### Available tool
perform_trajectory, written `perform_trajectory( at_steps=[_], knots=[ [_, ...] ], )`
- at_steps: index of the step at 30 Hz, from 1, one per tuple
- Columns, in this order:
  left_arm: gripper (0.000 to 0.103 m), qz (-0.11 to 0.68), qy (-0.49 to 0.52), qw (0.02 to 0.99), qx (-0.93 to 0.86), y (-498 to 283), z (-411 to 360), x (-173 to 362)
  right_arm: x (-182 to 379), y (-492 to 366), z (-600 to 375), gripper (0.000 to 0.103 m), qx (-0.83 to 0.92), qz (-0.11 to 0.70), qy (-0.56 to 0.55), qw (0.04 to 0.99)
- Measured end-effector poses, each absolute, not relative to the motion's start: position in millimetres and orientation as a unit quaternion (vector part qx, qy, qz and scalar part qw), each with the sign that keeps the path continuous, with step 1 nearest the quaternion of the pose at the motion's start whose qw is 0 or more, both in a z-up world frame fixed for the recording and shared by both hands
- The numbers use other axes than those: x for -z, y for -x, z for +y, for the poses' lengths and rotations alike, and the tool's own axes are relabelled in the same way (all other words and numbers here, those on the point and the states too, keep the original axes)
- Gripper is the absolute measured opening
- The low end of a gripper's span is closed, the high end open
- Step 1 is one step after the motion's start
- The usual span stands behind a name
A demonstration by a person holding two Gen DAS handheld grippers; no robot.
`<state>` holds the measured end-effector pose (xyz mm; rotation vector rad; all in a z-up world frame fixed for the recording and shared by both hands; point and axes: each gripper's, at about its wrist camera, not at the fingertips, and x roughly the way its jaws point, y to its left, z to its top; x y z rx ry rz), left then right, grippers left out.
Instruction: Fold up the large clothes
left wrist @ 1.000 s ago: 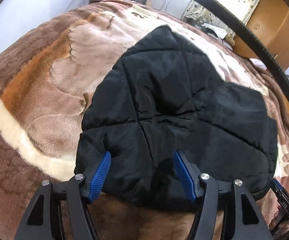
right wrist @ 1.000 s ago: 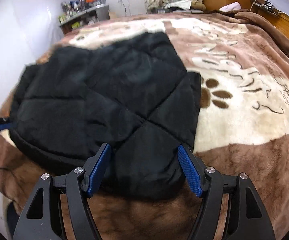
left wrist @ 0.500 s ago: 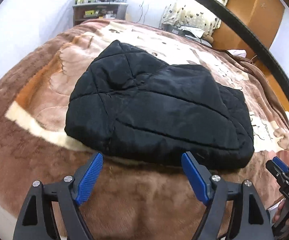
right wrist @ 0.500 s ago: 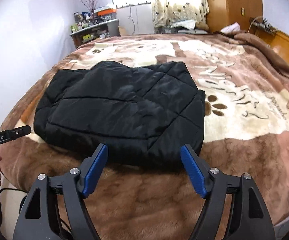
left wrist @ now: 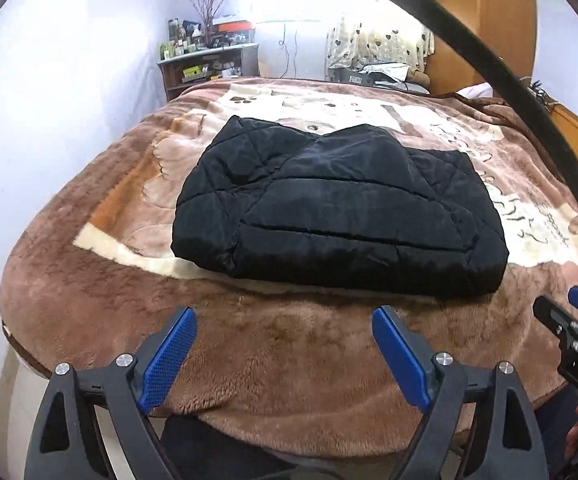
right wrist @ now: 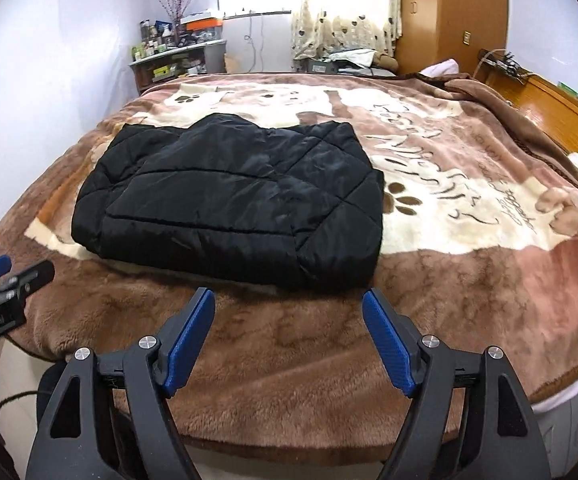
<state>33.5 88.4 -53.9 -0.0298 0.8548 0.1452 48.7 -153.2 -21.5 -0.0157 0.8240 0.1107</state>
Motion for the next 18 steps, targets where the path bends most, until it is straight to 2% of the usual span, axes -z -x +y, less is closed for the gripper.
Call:
perform_trajectory(
  at_steps=[18],
  knots=[
    [0.090, 0.404, 0.017, 0.913, -0.058, -7, 68, 51, 29, -31, -146, 0.076, -0.049, 0.404, 0.010, 0.913]
  ],
)
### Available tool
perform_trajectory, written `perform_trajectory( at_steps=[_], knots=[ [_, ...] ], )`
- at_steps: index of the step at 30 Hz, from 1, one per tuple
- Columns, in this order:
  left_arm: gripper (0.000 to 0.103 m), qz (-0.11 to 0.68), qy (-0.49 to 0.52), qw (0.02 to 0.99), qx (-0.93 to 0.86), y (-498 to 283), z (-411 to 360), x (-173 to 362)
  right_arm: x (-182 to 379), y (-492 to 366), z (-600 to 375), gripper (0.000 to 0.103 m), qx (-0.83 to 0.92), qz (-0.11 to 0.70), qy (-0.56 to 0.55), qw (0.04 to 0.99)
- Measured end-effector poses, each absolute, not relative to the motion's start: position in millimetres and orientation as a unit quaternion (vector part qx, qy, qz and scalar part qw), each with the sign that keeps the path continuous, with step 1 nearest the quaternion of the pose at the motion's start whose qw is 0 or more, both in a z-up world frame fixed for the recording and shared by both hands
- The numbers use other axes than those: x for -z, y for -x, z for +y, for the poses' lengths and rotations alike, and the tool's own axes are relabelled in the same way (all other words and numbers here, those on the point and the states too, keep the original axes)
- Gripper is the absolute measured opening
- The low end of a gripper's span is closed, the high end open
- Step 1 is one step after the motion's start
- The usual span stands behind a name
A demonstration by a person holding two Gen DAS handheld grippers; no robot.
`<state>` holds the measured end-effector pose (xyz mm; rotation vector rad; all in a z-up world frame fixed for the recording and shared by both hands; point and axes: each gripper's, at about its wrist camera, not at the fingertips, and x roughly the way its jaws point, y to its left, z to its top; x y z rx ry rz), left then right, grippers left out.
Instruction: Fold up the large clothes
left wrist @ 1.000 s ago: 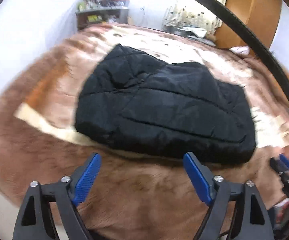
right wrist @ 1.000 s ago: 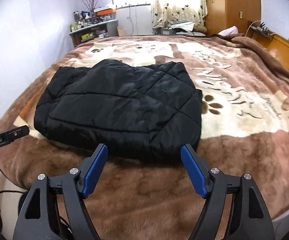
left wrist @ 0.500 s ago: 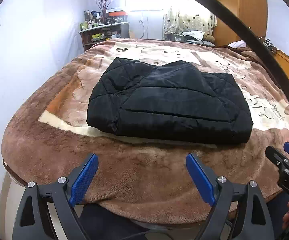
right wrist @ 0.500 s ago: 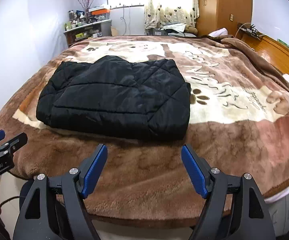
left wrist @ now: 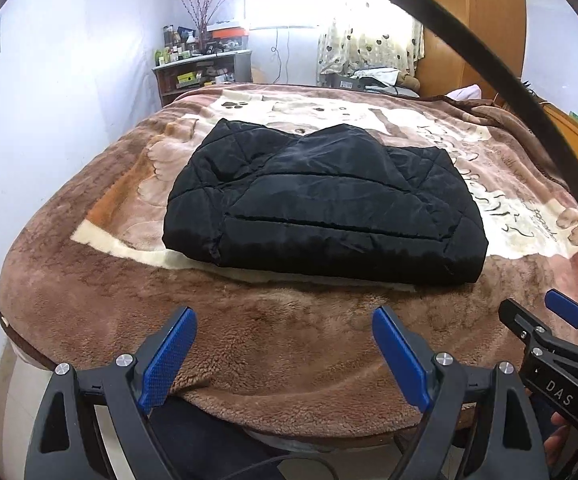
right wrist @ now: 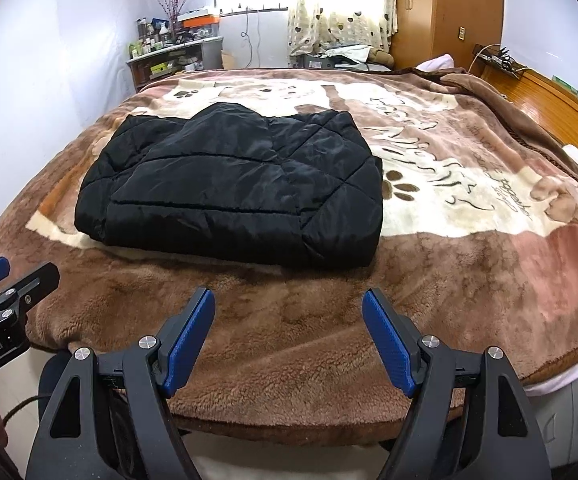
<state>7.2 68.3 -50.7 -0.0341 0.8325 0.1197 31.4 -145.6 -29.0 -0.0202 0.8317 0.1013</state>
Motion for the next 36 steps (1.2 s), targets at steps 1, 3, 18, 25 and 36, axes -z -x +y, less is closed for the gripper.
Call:
perform_trajectory(
  at_steps=[1, 3, 18, 25, 36],
  knots=[
    [0.090, 0.404, 0.016, 0.913, -0.060, -7.1, 68.1, 50.9, 29.1, -31.5, -145.5, 0.076, -0.050, 0.404, 0.009, 0.913],
    [0.090, 0.406, 0.014, 0.912, -0.062, -7.3, 67.2, 51.7, 29.8, -30.8, -146.0, 0.076, -0.051, 0.405, 0.010, 0.913],
    [0.090, 0.405, 0.008, 0.912, -0.070, -3.4, 65.1, 54.2, 31.2, -28.6, -145.4, 0.076, -0.053, 0.407, 0.012, 0.912],
    [0.090, 0.406, 0.007, 0.911, -0.076, -2.5, 66.5, 55.5, 31.1, -28.8, -144.8, 0.076, -0.053, 0.406, 0.013, 0.912],
    [0.090, 0.404, 0.008, 0.911, -0.082, -2.8, 71.5, 55.5, 31.8, -25.7, -144.2, 0.076, -0.055, 0.405, 0.017, 0.912]
  ],
)
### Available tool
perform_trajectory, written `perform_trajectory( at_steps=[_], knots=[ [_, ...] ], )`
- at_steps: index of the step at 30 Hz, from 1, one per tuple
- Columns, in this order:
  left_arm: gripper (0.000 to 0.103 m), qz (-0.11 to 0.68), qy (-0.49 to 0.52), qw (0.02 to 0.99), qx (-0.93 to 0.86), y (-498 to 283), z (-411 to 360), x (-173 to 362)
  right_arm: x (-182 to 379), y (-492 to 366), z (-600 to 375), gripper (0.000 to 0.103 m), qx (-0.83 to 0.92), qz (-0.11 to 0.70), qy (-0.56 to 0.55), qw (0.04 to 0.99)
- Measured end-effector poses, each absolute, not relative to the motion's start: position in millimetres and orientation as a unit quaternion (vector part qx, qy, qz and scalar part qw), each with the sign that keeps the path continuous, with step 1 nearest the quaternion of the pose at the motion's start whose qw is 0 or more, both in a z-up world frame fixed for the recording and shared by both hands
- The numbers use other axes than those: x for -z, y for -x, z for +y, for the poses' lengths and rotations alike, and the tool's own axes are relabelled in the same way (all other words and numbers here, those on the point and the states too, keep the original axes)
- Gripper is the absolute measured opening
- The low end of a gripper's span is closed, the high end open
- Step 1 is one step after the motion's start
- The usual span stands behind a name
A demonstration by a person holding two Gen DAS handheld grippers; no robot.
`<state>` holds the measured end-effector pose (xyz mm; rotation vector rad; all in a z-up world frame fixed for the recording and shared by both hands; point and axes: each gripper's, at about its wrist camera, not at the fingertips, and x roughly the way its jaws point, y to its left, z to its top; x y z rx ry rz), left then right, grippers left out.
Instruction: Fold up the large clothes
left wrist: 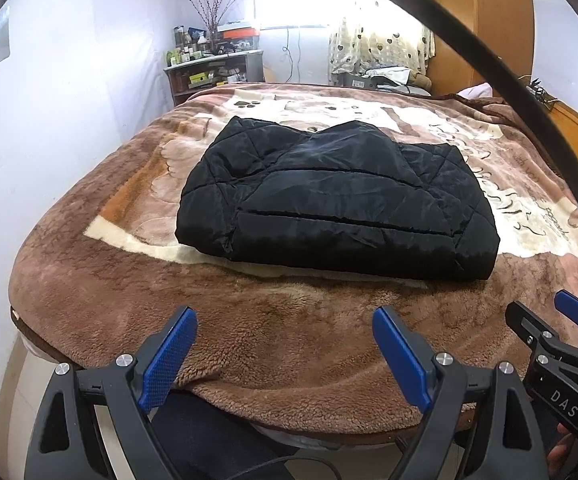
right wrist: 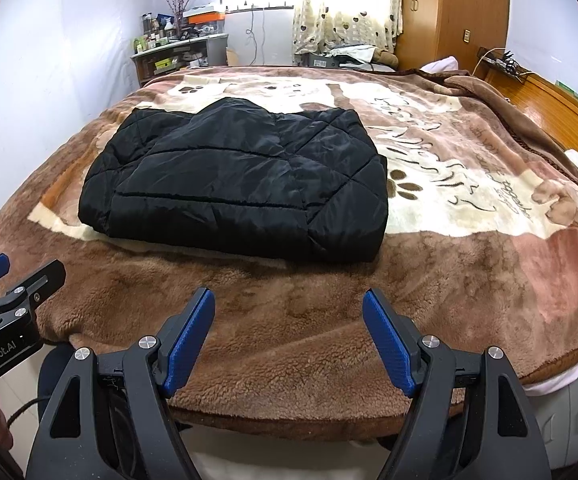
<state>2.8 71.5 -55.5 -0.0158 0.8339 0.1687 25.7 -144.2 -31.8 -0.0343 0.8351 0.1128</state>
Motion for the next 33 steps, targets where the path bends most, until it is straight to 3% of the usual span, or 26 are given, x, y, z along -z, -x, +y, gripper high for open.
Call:
perform_trajectory(
  at_steps=[33],
  knots=[
    [0.090, 0.404, 0.003, 0.910, -0.091, -1.2, 68.5, 55.1, 34.5, -22.1, -145.3, 0.076, -0.055, 0.410, 0.016, 0.910]
  ],
)
